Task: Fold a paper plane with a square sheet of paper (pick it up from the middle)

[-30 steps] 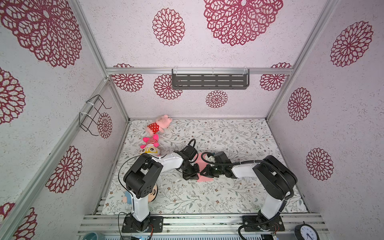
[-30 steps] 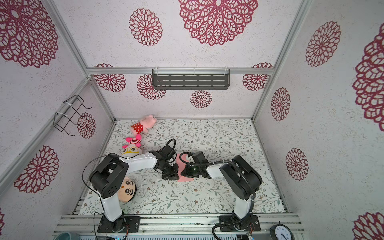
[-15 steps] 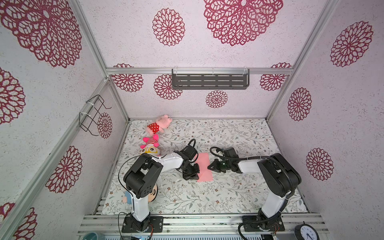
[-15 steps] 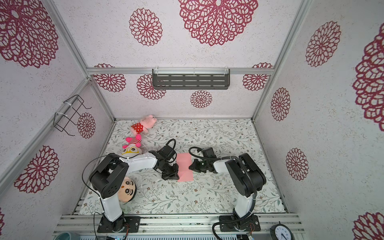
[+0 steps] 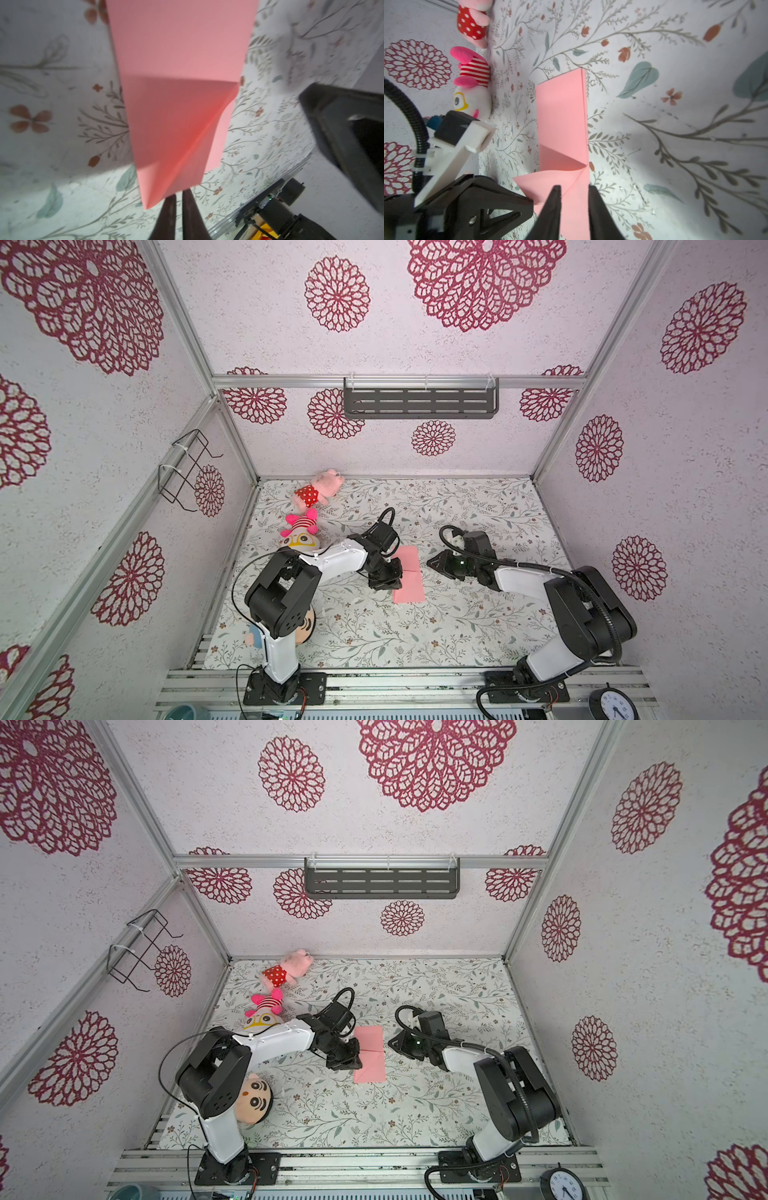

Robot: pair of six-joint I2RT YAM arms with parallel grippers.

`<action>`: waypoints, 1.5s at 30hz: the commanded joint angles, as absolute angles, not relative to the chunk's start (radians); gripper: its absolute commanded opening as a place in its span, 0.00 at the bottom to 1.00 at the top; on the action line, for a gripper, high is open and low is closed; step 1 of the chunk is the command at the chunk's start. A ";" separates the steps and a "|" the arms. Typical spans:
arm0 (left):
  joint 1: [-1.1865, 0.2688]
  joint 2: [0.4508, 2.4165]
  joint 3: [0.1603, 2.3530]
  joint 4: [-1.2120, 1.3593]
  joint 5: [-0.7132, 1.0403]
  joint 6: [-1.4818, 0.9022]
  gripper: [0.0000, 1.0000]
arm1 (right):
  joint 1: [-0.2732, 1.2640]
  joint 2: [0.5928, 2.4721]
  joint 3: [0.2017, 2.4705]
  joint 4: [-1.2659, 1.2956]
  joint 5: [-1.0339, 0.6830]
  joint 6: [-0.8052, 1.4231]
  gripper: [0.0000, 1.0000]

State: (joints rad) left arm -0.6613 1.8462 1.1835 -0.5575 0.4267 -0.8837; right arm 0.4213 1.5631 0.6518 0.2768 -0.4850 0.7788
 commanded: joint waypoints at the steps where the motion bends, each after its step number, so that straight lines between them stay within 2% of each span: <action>1: -0.660 1.791 1.201 -0.522 0.393 -0.867 0.18 | 0.448 1.534 0.597 0.427 -0.520 0.931 0.37; 3: -0.656 1.800 1.203 -0.522 0.385 -0.862 0.19 | 0.467 1.536 0.571 0.493 -0.524 0.989 0.42; 6: -0.649 1.823 1.201 -0.522 0.377 -0.861 0.18 | 0.503 1.565 0.563 0.548 -0.530 1.040 0.45; 15: -0.637 1.870 1.200 -0.526 0.331 -0.865 0.11 | 0.575 1.700 0.567 0.686 -0.534 1.142 0.45; 26: -0.622 1.944 1.197 -0.527 0.317 -0.890 0.00 | 0.580 1.722 0.546 0.706 -0.503 1.183 0.45; 37: -0.613 1.954 1.163 -0.537 0.291 -0.910 0.00 | 0.580 1.718 0.520 0.704 -0.456 1.221 0.45; 45: -0.609 1.954 1.155 -0.530 0.308 -0.913 0.00 | 0.586 1.787 0.555 0.763 -0.504 1.241 0.43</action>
